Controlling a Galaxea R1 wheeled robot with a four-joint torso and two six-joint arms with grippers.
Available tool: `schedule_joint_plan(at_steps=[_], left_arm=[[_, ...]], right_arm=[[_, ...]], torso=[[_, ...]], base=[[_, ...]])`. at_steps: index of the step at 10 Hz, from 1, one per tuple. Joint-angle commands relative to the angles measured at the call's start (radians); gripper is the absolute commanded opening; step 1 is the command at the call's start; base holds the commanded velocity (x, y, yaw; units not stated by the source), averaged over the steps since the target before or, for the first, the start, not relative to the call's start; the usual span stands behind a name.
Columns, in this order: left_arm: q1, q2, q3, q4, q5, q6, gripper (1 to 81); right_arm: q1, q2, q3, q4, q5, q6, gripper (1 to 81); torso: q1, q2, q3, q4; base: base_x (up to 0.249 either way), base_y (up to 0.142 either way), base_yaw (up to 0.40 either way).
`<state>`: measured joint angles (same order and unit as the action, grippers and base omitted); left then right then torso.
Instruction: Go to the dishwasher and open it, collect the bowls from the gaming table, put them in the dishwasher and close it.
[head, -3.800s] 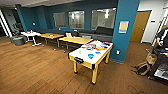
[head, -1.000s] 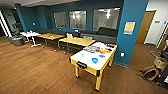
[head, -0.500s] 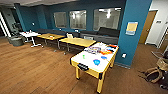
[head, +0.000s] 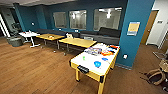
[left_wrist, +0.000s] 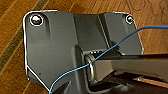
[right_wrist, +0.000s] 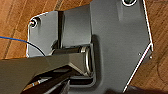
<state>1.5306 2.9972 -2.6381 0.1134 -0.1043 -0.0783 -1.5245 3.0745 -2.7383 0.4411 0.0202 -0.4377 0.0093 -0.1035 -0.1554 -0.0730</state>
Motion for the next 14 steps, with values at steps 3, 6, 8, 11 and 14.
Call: schedule_joint_plan(at_steps=[3, 6, 8, 11, 14], left_arm=[[-0.037, -0.001, 0.010, -0.001, 0.051, 0.006, 81.1], [-0.037, -0.003, 0.010, -0.001, 0.051, 0.006, 81.1], [-0.037, -0.003, 0.010, -0.001, 0.051, 0.006, 81.1], [-0.037, -0.003, 0.010, -0.001, 0.051, 0.006, 81.1], [-0.037, -0.004, 0.010, -0.001, 0.051, 0.006, 81.1]], right_arm=[[0.040, -0.001, 0.006, -0.004, -0.059, -0.004, 81.1], [0.039, -0.001, 0.006, -0.004, -0.059, -0.004, 81.1], [0.037, -0.001, 0.006, -0.004, -0.059, -0.004, 81.1], [0.037, -0.001, 0.006, -0.004, -0.059, -0.004, 81.1], [0.037, -0.001, 0.006, -0.004, -0.059, -0.004, 81.1]], torso=[[0.000, 0.000, 0.000, 0.000], [0.001, 0.000, 0.000, 0.000], [0.001, 0.000, 0.000, 0.000], [0.001, 0.000, 0.000, 0.000], [0.001, 0.000, 0.000, 0.000]], base=[[0.132, 0.065, 0.000], [0.132, 0.065, 0.000], [0.132, 0.066, 0.000], [0.132, 0.066, 0.000], [0.132, 0.067, 0.000]])
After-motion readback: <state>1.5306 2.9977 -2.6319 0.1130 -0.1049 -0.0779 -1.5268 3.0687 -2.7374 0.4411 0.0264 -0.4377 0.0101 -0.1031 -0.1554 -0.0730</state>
